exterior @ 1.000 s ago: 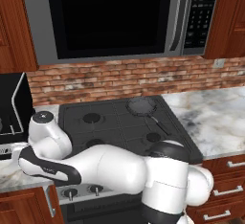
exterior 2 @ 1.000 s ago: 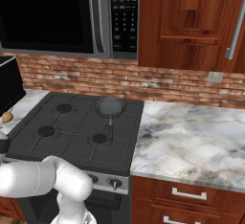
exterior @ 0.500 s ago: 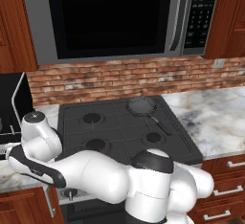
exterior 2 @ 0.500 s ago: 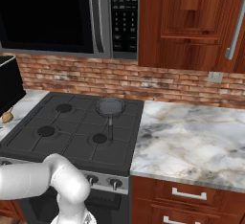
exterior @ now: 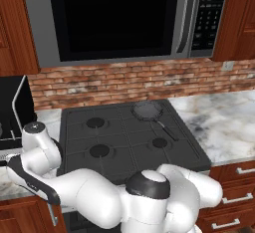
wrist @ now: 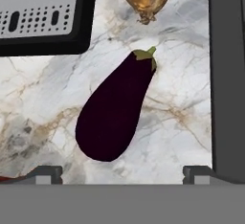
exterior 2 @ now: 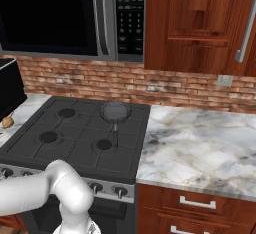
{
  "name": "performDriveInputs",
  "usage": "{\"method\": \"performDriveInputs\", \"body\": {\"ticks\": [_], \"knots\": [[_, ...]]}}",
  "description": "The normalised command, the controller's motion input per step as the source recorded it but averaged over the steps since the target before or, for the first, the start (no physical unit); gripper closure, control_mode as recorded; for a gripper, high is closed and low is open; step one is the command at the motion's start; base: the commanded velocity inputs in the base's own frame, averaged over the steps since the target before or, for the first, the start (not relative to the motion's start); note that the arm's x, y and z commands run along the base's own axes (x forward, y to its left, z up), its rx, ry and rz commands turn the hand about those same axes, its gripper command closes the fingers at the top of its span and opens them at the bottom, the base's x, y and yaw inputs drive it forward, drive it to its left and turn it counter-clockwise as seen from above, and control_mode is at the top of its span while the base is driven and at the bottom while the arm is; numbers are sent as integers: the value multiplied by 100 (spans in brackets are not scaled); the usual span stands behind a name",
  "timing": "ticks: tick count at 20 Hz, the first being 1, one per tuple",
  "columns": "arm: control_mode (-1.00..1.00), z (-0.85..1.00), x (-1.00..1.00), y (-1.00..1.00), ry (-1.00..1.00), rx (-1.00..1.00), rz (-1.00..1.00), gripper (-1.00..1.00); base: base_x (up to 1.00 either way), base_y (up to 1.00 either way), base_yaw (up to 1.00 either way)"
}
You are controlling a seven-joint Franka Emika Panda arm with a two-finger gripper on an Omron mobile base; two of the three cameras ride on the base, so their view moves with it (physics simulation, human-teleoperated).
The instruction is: Put the onion and eggplant in the pan. Then turn on the rear right burner and set the heat to medium.
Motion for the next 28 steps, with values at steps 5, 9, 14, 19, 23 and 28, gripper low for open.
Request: {"method": "performDriveInputs", "body": {"ticks": [5, 9, 14, 19, 23, 28], "knots": [[-100, -4, 23, 0, 0, 0, 0, -100, 0, 0, 0], [-100, -3, 25, 1, 0, 0, 0, -100, 0, 0, 0], [-100, -9, 7, 11, 0, 0, 0, -100, 0, 0, 0], [-100, -17, 0, 19, 0, 0, 0, -100, 0, 0, 0], [-100, -32, 2, 10, 0, 0, 0, -100, 0, 0, 0], [-100, -35, 11, 3, 0, 0, 0, -100, 0, 0, 0]]}}
